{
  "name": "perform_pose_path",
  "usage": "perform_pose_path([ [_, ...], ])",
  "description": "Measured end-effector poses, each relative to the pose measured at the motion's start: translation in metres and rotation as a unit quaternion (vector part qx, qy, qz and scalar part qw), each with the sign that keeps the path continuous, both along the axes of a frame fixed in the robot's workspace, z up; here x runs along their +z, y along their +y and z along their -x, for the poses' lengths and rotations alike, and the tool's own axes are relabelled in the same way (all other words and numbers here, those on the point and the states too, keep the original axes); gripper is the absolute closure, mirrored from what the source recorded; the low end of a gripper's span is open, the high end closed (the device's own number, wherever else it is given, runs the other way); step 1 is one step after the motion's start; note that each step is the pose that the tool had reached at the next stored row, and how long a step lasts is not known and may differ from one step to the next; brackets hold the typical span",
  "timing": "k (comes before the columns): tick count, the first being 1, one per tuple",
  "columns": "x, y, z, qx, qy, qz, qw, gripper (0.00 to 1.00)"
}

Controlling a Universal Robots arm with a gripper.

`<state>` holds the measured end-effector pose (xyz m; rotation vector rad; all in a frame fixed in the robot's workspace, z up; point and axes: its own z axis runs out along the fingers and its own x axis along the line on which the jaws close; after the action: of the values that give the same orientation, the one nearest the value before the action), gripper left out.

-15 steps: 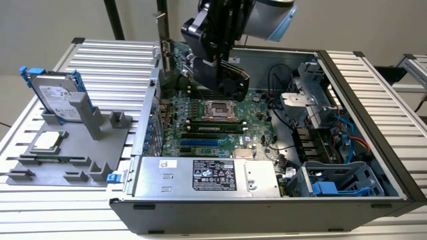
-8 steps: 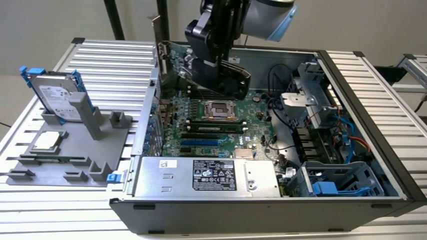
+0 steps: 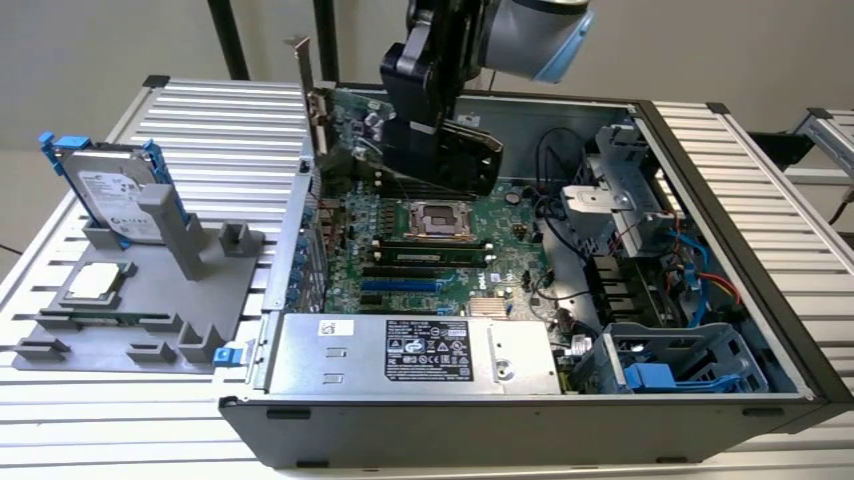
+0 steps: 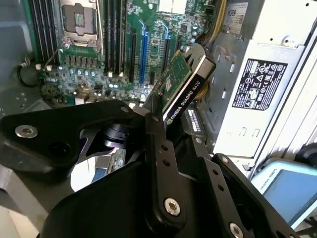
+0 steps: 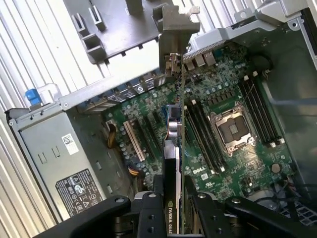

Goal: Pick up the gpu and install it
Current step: 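Insert the gpu into the slot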

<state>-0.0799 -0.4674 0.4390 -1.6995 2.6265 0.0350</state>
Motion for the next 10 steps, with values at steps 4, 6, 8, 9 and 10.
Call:
perform_pose_path([
  [4, 0.0001, 0.0000, 0.0000, 0.029, 0.0000, 0.0001, 0.9996, 1.00],
  [6, 0.0001, 0.0000, 0.0000, 0.042, 0.0000, 0.0001, 0.9991, 1.00],
  [8, 0.0001, 0.0000, 0.0000, 0.056, 0.0000, 0.0000, 0.9984, 1.00],
  [9, 0.0000, 0.0000, 0.0000, 0.063, 0.0000, 0.0000, 0.9980, 1.00],
  [10, 0.0000, 0.0000, 0.0000, 0.070, 0.0000, 0.0000, 0.9975, 1.00],
])
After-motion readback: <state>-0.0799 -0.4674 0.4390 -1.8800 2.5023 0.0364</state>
